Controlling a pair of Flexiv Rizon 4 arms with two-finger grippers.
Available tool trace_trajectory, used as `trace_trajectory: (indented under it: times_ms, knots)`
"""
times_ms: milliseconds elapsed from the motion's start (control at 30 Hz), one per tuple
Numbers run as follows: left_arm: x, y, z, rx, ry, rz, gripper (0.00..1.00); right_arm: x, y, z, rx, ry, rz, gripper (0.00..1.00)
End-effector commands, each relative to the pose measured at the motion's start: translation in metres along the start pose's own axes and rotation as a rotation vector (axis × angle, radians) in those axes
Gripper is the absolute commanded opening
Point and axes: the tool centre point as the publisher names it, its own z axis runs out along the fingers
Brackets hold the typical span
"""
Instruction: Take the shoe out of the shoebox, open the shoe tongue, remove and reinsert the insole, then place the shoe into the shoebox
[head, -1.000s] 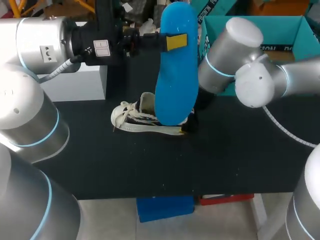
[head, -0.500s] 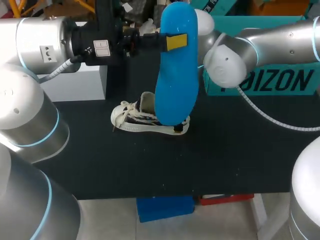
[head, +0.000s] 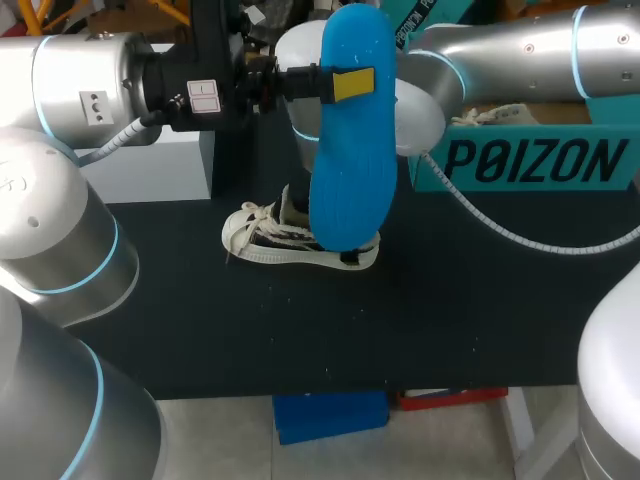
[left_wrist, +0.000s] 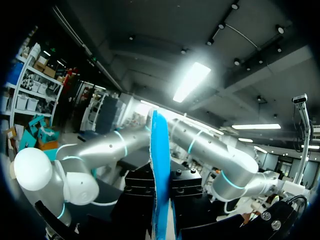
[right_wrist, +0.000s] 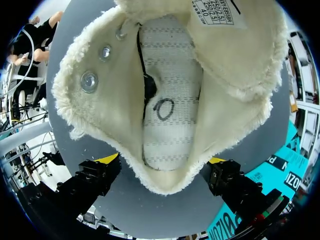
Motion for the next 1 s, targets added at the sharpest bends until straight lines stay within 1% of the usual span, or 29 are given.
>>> trace_trajectory:
  times_ms: [33,100,133,500,600,700,767,900,933,1000]
  knots:
    - [0.001,0.002,0.001,0.0,-0.004,-0.001,0.0,-0.004,-0.001,-0.001,-0.024,-0.008,0.013,1.0]
    - [0.001,0.002,0.001,0.0,-0.004,-0.001,0.0,-0.006,-0.002,-0.002,-0.03,-0.01,0.015,1.0]
    - [0.001,0.002,0.001,0.0,-0.004,-0.001,0.0,-0.008,-0.003,-0.004,-0.062,-0.014,0.024,1.0]
    - [0.001,0.002,0.001,0.0,-0.004,-0.001,0.0,-0.01,-0.001,-0.006,-0.081,-0.017,0.026,1.0]
    - [0.001,0.002,0.001,0.0,-0.004,-0.001,0.0,-0.01,0.0,-0.005,-0.094,-0.016,0.028,1.0]
    - [0.001,0.002,0.001,0.0,-0.004,-0.001,0.0,-0.009,0.0,-0.004,-0.125,-0.015,0.031,1.0]
    - [0.001,0.002,0.001,0.0,-0.004,-0.001,0.0,-0.009,-0.002,-0.004,-0.172,-0.013,0.028,1.0]
    - [0.001,0.002,0.001,0.0,-0.004,-0.001,0.0,-0.006,-0.006,-0.01,-0.289,-0.017,0.03,1.0]
    - [0.001,0.002,0.001,0.0,-0.004,-0.001,0.0,-0.006,-0.008,-0.011,-0.342,-0.015,0.032,1.0]
    - [0.001,0.002,0.001,0.0,-0.004,-0.001,0.0,-0.007,-0.011,-0.012,-0.375,-0.017,0.033,1.0]
